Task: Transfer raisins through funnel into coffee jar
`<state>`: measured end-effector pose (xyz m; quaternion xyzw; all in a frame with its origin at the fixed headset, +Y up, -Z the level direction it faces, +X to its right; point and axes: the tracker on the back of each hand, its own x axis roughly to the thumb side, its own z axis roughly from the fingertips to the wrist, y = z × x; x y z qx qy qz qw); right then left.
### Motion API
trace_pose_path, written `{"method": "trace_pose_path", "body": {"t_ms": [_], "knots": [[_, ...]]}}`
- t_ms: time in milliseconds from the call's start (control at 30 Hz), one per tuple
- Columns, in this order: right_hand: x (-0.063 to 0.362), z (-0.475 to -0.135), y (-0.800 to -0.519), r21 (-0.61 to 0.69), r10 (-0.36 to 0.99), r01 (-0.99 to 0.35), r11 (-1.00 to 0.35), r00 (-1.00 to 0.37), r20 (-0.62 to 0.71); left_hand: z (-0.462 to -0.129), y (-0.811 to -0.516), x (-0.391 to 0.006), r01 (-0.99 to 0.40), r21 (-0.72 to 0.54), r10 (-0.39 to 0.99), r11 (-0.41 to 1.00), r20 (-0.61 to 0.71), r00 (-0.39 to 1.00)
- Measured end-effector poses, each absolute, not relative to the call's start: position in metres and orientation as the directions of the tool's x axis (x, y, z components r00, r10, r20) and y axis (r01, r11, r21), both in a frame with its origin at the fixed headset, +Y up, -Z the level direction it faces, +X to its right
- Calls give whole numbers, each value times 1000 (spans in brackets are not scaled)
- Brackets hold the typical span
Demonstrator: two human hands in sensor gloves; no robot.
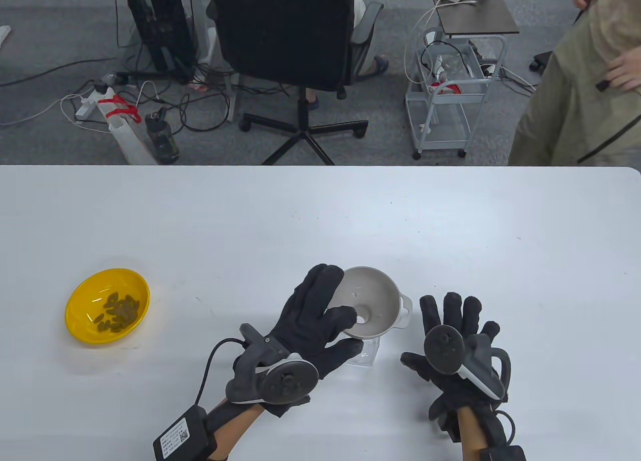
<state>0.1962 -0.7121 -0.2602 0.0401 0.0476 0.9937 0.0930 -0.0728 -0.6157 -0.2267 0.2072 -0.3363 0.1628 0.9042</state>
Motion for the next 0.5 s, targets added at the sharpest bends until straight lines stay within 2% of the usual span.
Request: {"method": "trace_pose_path", "body": {"t_ms": [200, 500], "knots": [[196, -260, -712, 102, 194, -186, -977, -978, 71, -233, -628, -57, -402, 236, 149, 885, 675, 723], [197, -260, -712, 103, 195, -187, -977, -978, 71, -237, -644, -54, -326, 234, 98, 916, 658, 747]]}}
